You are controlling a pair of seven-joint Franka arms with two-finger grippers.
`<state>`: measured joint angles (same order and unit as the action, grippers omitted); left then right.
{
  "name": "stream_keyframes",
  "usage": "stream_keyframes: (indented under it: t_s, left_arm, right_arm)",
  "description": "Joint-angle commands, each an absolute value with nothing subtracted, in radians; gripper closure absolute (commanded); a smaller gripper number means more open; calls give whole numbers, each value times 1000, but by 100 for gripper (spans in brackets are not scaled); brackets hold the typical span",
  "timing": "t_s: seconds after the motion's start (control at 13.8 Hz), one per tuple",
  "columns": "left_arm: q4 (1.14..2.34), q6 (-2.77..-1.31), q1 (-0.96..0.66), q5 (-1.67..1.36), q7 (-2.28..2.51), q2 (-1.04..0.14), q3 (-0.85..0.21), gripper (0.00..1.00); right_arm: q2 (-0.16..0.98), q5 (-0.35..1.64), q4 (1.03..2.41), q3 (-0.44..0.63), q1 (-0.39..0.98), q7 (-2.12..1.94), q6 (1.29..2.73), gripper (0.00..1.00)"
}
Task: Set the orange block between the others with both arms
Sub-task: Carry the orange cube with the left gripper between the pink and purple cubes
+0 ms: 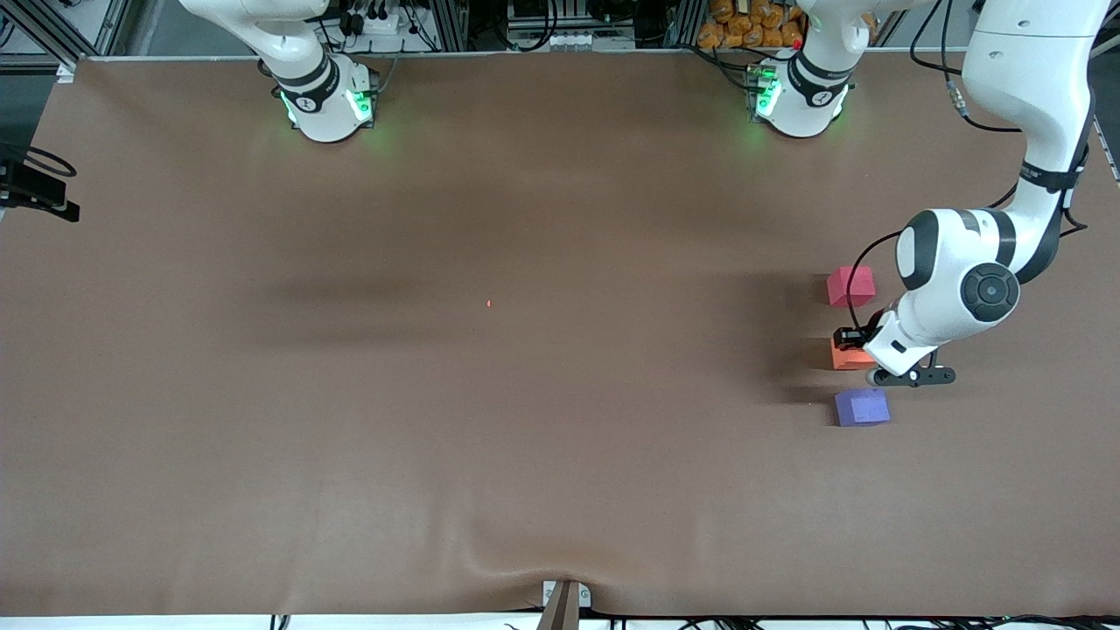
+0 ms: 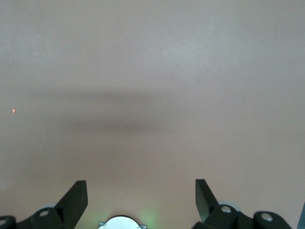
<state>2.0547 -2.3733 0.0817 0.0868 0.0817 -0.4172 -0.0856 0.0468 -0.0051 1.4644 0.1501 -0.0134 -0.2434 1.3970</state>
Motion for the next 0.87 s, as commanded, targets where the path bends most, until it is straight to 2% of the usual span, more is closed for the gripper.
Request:
stream_keyframes:
  t_s: [0.0, 0.43, 0.58, 0.65, 0.72, 0.8]
  left_arm:
    - [2072, -2405, 103, 107, 77, -419, -100, 68]
    - [2083, -2424, 103, 107, 77, -428, -100, 67]
    - [2082, -2428, 103, 106, 75, -437, -100, 59]
    - [2082, -2433, 103, 106, 75, -439, -100, 42]
    - [2080, -2434, 103, 106, 77, -442, -100, 0]
    - [2079, -2434, 101, 106, 75, -445, -100, 0]
  right_arm:
    - [40, -26, 1471, 140, -23, -230, 1401, 0]
    - [40, -26, 1471, 140, -23, -230, 1401, 0]
    - [40, -26, 1471, 140, -23, -230, 1402, 0]
    - [40, -26, 1471, 140, -23, -230, 1401, 0]
    - [40, -26, 1471, 140, -23, -230, 1399, 0]
    - [40, -26, 1471, 140, -21, -230, 1397, 0]
